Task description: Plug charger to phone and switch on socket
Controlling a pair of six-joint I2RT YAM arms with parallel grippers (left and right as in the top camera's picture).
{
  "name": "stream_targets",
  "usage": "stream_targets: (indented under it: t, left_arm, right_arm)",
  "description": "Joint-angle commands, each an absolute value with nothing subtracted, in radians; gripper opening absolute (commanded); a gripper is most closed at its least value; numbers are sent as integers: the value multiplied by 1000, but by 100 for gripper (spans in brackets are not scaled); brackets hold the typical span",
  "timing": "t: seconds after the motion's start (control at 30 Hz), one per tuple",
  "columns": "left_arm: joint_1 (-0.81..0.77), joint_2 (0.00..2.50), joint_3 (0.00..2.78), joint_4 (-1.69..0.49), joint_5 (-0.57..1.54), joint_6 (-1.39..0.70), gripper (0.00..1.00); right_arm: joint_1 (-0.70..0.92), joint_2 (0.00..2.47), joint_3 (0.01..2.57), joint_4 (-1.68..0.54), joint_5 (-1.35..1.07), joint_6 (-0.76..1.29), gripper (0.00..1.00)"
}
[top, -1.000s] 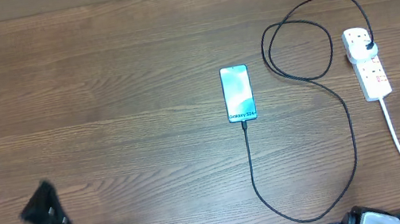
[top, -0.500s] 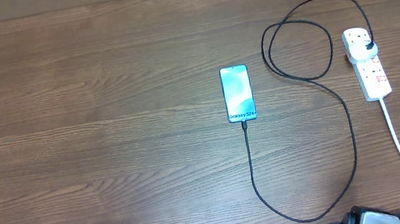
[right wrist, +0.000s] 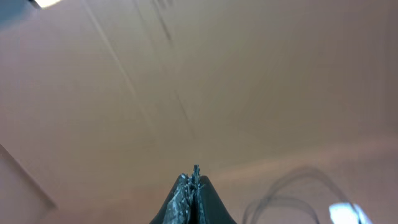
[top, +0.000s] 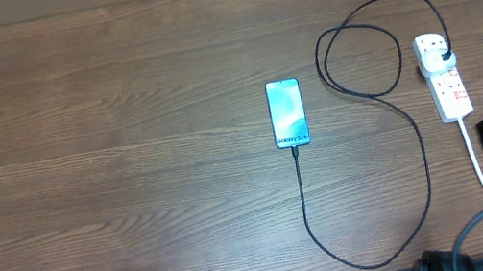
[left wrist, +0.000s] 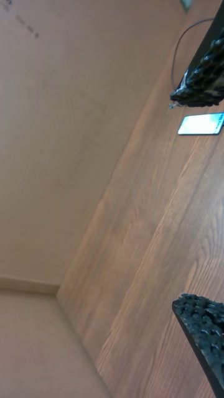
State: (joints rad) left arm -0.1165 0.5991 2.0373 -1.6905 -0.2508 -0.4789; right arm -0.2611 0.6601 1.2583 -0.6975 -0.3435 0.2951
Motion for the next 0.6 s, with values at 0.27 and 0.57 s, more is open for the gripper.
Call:
stream_targets:
  t: [0.27, 0.57]
  left_arm:
    - [-12, 585, 2038, -1689, -262, -494, 99]
    - [-2, 585, 2038, -1689, -262, -494, 99]
  right_arm:
    - [-178, 448, 1159, -742, -344, 249, 4]
    - [-118, 171, 1173, -828, -331, 256, 4]
